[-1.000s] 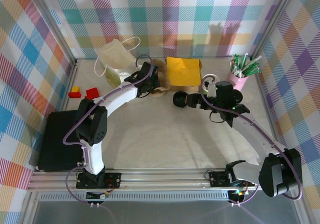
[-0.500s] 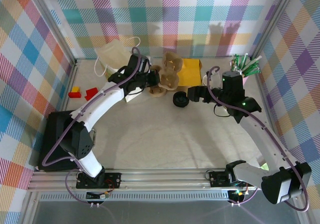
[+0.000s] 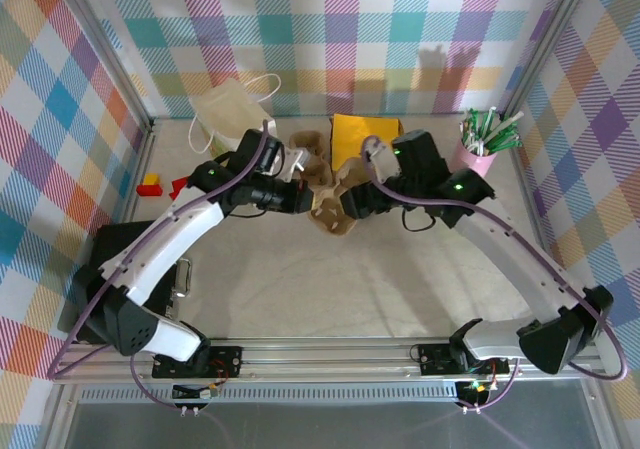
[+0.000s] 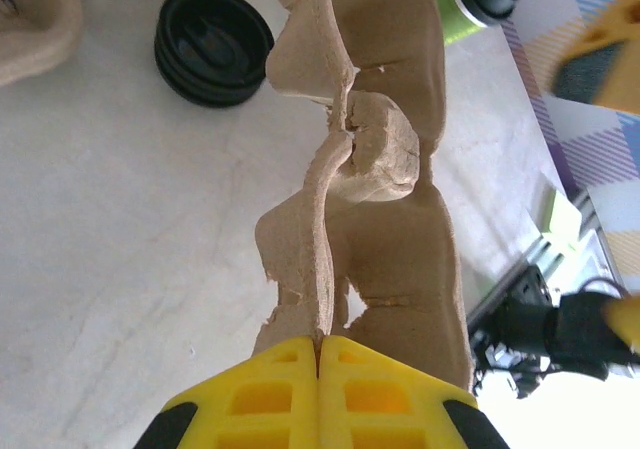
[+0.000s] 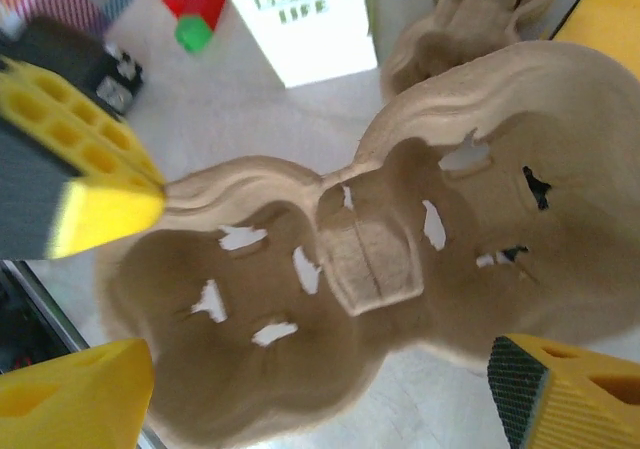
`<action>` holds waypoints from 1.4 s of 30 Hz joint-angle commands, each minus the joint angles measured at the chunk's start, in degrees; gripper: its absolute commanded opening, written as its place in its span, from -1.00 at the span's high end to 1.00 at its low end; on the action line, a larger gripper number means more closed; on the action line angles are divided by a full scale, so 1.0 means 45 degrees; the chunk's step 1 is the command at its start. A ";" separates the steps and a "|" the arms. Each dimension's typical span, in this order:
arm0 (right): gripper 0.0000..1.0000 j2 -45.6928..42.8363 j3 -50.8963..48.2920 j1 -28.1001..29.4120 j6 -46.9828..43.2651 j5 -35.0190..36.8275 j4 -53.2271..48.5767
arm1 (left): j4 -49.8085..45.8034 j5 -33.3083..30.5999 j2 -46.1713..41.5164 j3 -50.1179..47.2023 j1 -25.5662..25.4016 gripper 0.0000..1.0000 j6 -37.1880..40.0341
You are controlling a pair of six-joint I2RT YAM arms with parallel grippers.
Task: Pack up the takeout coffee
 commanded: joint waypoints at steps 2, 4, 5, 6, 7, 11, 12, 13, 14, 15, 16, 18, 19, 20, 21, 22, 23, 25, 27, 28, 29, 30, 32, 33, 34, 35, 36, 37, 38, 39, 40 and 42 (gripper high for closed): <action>-0.70 0.0835 0.0723 0.0790 -0.0513 0.1443 -0.1232 | -0.0572 0.1105 -0.0968 -0.0528 -0.0031 1.00 0.0765; -0.64 0.1146 0.0885 0.1091 -0.0550 0.1536 -0.1271 | -0.0599 0.1242 -0.1233 -0.0661 -0.0032 1.00 0.0854; -0.63 0.1280 0.0964 0.1230 -0.0576 0.1570 -0.1290 | -0.0597 0.1163 -0.1357 -0.0721 -0.0032 1.00 0.0839; -0.62 0.1381 0.0993 0.1345 -0.0576 0.1628 -0.1324 | -0.0616 0.1072 -0.1441 -0.0760 -0.0032 1.00 0.0789; -0.60 0.1452 0.0954 0.1461 -0.0617 0.1691 -0.1330 | -0.0598 0.0989 -0.1538 -0.0866 -0.0032 1.00 0.0749; -0.56 0.1704 0.0844 0.1698 -0.0650 0.1798 -0.1280 | -0.0318 0.0969 -0.1815 -0.1251 -0.0032 1.00 0.0680; -0.53 0.1765 0.0881 0.1743 -0.0662 0.1813 -0.1309 | -0.0324 0.0898 -0.1821 -0.1282 -0.0032 1.00 0.0680; -0.48 0.1827 0.0931 0.1768 -0.0650 0.1828 -0.1335 | -0.0353 0.0831 -0.1811 -0.1265 -0.0032 1.00 0.0699; -0.45 0.1878 0.0966 0.1803 -0.0649 0.1847 -0.1330 | -0.0383 0.0844 -0.1802 -0.1239 -0.0032 1.00 0.0734; -0.43 0.1906 0.0967 0.1807 -0.0621 0.1890 -0.1293 | -0.0402 0.0893 -0.1783 -0.1232 -0.0032 1.00 0.0739; -0.41 0.1945 0.0970 0.1827 -0.0596 0.1907 -0.1253 | -0.0386 0.0922 -0.1763 -0.1234 -0.0032 1.00 0.0758; -0.35 0.2001 0.0980 0.1866 -0.0563 0.1908 -0.1128 | -0.0398 0.0963 -0.1758 -0.1230 -0.0032 1.00 0.0796; -0.34 0.2022 0.0966 0.1885 -0.0541 0.1908 -0.1050 | -0.0403 0.0944 -0.1763 -0.1231 -0.0031 1.00 0.0798; -0.33 0.2068 0.0967 0.1886 -0.0533 0.1920 -0.1018 | -0.0422 0.0944 -0.1763 -0.1232 -0.0032 1.00 0.0798; -0.32 0.2117 0.0985 0.1907 -0.0513 0.1936 -0.0998 | -0.0422 0.0961 -0.1763 -0.1224 -0.0032 1.00 0.0798; -0.32 0.2175 0.0977 0.1906 -0.0480 0.1948 -0.0979 | -0.0422 0.0944 -0.1782 -0.1250 -0.0032 1.00 0.0798; -0.30 0.2218 0.0984 0.1920 -0.0456 0.1985 -0.0961 | -0.0422 0.0910 -0.1782 -0.1243 -0.0032 1.00 0.0793; -0.25 0.2296 0.0970 0.1940 -0.0455 0.1971 -0.0929 | -0.0412 0.0905 -0.1763 -0.1270 -0.0032 1.00 0.0778; -0.21 0.2367 0.0940 0.1954 -0.0442 0.1986 -0.0885 | -0.0422 0.0847 -0.1743 -0.1272 -0.0032 1.00 0.0760; -0.19 0.2382 0.0925 0.1964 -0.0435 0.2006 -0.0859 | -0.0404 0.0861 -0.1738 -0.1265 -0.0032 1.00 0.0739; -0.17 0.2396 0.0916 0.1964 -0.0417 0.2016 -0.0827 | -0.0403 0.0865 -0.1738 -0.1267 -0.0032 1.00 0.0724; -0.13 0.2415 0.0900 0.1978 -0.0436 0.2034 -0.0788 | -0.0384 0.0848 -0.1741 -0.1273 -0.0031 1.00 0.0710; -0.05 0.2434 0.0861 0.1984 -0.0415 0.2039 -0.0735 | -0.0311 0.0899 -0.1743 -0.1288 -0.0032 1.00 0.0663; -0.02 0.2436 0.0875 0.2009 -0.0400 0.2063 -0.0725 | -0.0269 0.0923 -0.1762 -0.1300 -0.0032 1.00 0.0627; 0.00 0.2435 0.0878 0.1996 -0.0377 0.2121 -0.0724 | -0.0230 0.0924 -0.1782 -0.1306 -0.0032 1.00 0.0585; 0.03 0.2397 0.0851 0.2003 -0.0385 0.2197 -0.0719 | -0.0208 0.0924 -0.1797 -0.1302 -0.0032 1.00 0.0554; 0.04 0.2368 0.0818 0.2003 -0.0372 0.2249 -0.0678 | -0.0184 0.0924 -0.1816 -0.1295 -0.0032 1.00 0.0526; 0.06 0.2303 0.0759 0.2003 -0.0391 0.2277 -0.0633 | -0.0151 0.0948 -0.1837 -0.1329 -0.0032 1.00 0.0472; 0.10 0.2244 0.0716 0.2004 -0.0395 0.2349 -0.0593 | -0.0127 0.0941 -0.1859 -0.1306 -0.0032 1.00 0.0428; 0.12 0.2178 0.0661 0.2004 -0.0396 0.2404 -0.0551 | -0.0115 0.0953 -0.1879 -0.1289 -0.0031 1.00 0.0379; 0.15 0.2114 0.0580 0.2003 -0.0411 0.2434 -0.0510 | -0.0081 0.0944 -0.1906 -0.1257 -0.0031 0.87 0.0310; 0.23 0.2007 0.0464 0.2003 -0.0459 0.2436 -0.0495 | -0.0015 0.0862 -0.2015 -0.1199 -0.0032 0.51 0.0186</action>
